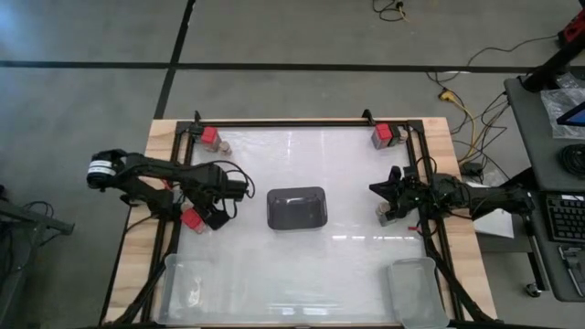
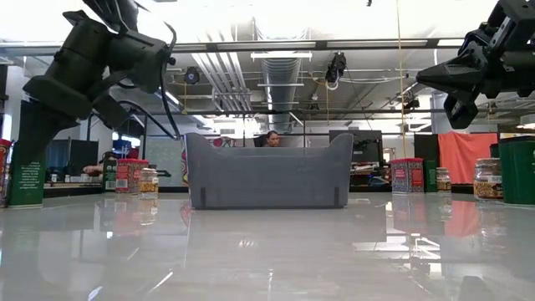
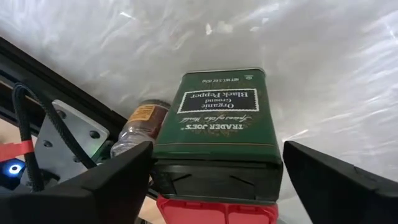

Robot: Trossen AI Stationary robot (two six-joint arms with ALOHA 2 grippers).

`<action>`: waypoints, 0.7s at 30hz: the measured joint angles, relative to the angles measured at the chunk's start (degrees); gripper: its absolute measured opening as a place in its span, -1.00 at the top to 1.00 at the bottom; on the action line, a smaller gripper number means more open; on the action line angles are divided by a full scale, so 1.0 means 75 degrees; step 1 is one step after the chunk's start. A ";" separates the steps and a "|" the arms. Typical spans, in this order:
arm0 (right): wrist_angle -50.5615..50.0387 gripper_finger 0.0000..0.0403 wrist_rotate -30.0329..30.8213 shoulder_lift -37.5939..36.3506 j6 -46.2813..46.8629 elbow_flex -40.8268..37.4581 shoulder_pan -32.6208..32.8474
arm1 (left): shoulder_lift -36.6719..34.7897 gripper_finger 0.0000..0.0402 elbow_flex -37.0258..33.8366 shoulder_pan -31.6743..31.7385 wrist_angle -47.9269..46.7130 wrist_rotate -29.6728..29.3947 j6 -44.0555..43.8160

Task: Sort spices by type
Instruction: Put the black seasoning can into the black bin

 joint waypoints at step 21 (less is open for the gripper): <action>0.0012 0.94 0.0000 -0.0001 0.0003 0.0000 0.0002 | -0.0076 -0.31 0.2369 -0.1163 -0.0731 -0.1173 0.0576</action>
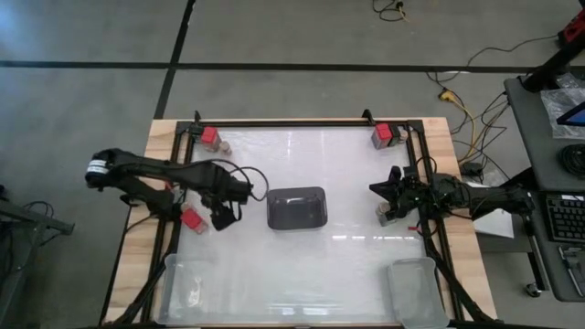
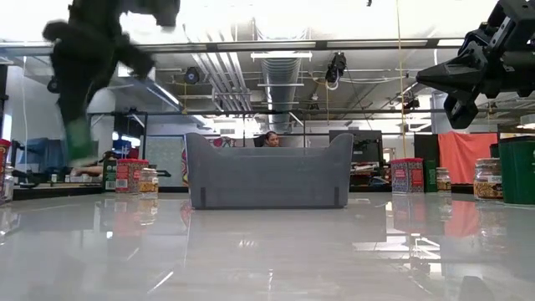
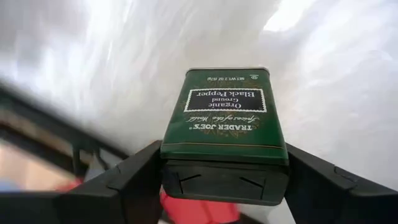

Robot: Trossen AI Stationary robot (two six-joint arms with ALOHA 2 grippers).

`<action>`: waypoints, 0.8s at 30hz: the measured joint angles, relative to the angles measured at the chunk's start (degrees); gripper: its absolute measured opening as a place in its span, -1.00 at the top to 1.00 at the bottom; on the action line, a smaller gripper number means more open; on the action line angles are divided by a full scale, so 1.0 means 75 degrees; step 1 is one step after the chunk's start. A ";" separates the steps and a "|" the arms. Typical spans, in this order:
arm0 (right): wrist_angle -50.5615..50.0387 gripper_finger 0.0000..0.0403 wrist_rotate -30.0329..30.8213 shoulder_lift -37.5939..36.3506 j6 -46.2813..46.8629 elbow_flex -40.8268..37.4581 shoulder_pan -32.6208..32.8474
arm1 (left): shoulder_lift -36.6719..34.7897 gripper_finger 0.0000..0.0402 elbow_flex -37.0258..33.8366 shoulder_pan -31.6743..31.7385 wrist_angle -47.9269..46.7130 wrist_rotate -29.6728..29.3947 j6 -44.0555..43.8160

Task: Sort spices by type
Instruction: Put the black seasoning can into the black bin

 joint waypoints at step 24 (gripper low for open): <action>0.0003 0.94 0.0000 0.0001 -0.0002 0.0000 0.0001 | 0.0797 -0.31 0.3684 -0.1304 0.0389 -0.2101 0.2203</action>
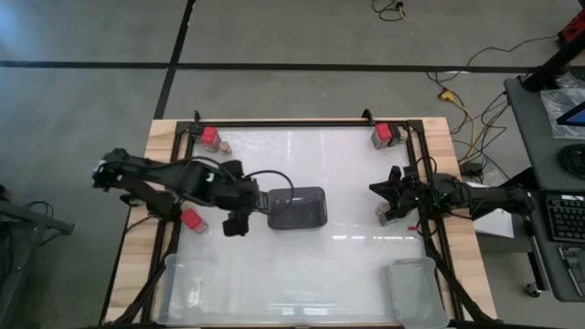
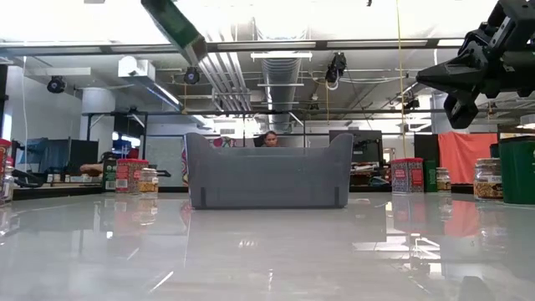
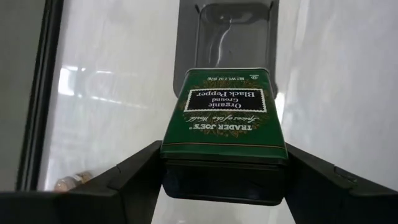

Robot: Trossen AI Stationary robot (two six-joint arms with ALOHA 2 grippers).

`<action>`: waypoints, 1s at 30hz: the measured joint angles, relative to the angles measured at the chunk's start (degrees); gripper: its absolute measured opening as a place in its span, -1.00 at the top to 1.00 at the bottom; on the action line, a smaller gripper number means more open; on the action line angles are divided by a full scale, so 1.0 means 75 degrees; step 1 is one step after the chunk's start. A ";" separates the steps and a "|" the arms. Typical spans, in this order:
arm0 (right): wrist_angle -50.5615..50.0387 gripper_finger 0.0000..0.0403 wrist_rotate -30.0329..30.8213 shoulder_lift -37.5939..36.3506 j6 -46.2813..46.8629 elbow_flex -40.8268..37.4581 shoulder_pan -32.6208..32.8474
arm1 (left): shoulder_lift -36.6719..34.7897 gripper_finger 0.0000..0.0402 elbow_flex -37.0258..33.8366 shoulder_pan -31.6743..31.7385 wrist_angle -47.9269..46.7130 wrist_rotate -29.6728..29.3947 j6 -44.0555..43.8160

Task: Sort spices by type
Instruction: Put the black seasoning can into the black bin

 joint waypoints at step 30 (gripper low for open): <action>0.0001 0.94 -0.0002 -0.0002 0.0000 0.0000 -0.0001 | 0.3094 -0.31 0.0854 0.1262 0.0711 0.1429 0.1524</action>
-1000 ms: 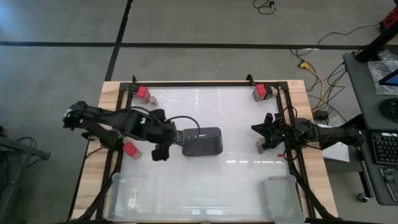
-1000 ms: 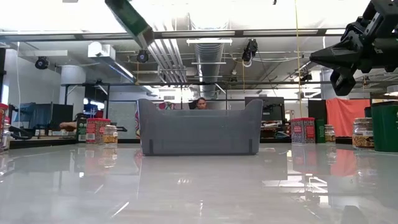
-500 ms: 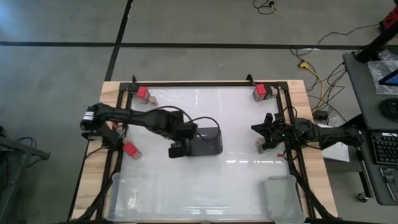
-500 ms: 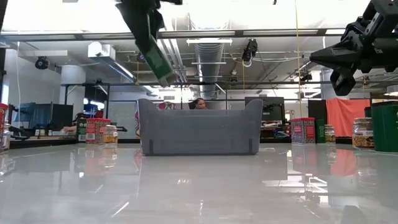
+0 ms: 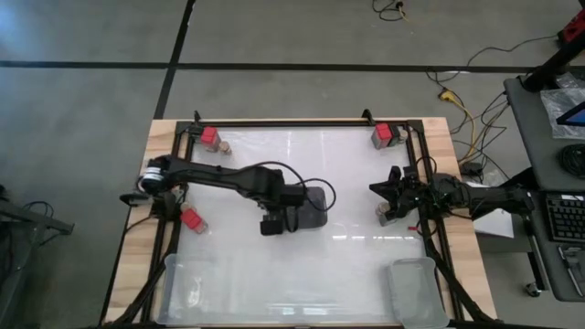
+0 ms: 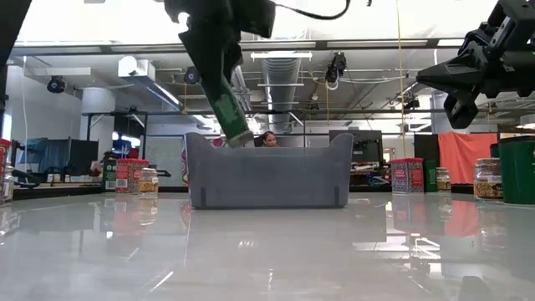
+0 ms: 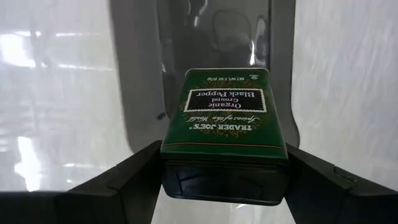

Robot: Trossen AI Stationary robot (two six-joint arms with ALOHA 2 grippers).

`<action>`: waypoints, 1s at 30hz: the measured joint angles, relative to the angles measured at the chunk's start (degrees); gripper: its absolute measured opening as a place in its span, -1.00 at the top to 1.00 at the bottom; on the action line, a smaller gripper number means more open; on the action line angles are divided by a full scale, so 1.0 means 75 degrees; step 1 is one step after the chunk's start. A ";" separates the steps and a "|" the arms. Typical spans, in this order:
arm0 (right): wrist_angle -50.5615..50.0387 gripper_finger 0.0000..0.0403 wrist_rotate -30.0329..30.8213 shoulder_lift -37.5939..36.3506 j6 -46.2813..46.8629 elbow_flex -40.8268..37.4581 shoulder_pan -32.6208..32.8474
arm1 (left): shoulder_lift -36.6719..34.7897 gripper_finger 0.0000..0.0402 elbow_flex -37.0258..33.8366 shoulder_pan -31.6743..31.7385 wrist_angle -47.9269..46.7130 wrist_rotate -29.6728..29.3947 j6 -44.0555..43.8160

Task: Sort spices by type
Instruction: Put the black seasoning can into the black bin

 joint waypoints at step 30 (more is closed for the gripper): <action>0.0002 0.94 0.0002 0.0002 -0.0001 0.0000 0.0001 | 0.0847 -0.31 -0.0017 0.0212 -0.0081 0.0269 -0.0272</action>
